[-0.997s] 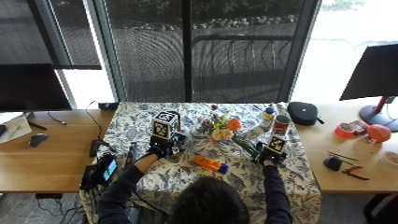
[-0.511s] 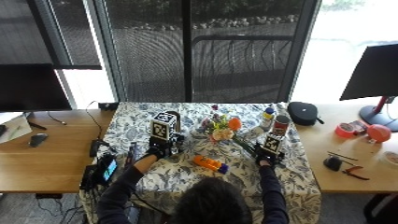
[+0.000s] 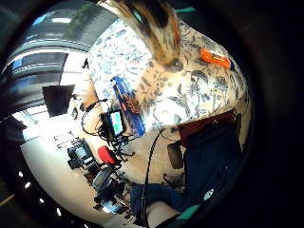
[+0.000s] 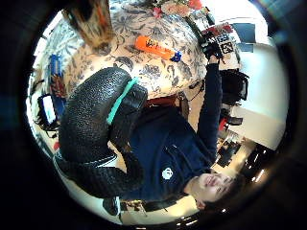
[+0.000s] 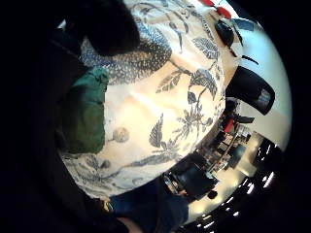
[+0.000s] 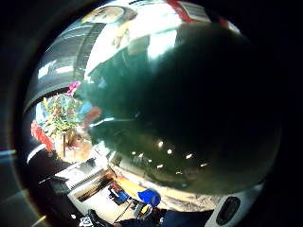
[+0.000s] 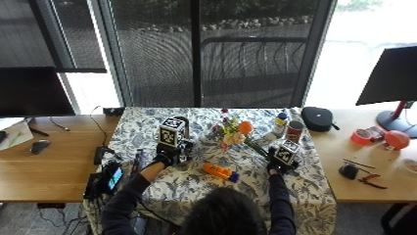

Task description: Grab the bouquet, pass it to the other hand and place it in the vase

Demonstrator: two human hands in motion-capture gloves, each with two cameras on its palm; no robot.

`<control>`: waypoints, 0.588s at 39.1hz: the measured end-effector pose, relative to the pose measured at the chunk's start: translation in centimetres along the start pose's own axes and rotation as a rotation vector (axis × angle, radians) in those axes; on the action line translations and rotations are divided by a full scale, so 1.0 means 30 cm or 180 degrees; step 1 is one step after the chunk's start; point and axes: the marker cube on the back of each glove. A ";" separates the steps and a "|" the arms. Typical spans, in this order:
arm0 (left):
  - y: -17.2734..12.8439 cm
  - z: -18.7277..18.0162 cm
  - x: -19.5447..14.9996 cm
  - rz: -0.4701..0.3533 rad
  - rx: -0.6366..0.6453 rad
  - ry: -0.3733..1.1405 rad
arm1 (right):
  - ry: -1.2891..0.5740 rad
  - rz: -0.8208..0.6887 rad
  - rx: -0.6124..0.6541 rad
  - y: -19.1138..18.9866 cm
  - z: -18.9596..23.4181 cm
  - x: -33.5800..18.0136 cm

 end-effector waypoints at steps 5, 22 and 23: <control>-0.003 -0.012 -0.001 0.0011 0.0009 0.0011 | -0.0162 -0.0136 0.0451 -0.016 0.009 -0.010; -0.026 -0.053 0.055 0.0140 0.0096 0.0038 | -0.1906 -0.0703 0.1320 0.000 -0.160 -0.076; -0.025 -0.062 0.061 0.0159 0.0102 0.0052 | -0.1959 -0.0683 0.1246 0.007 -0.163 -0.070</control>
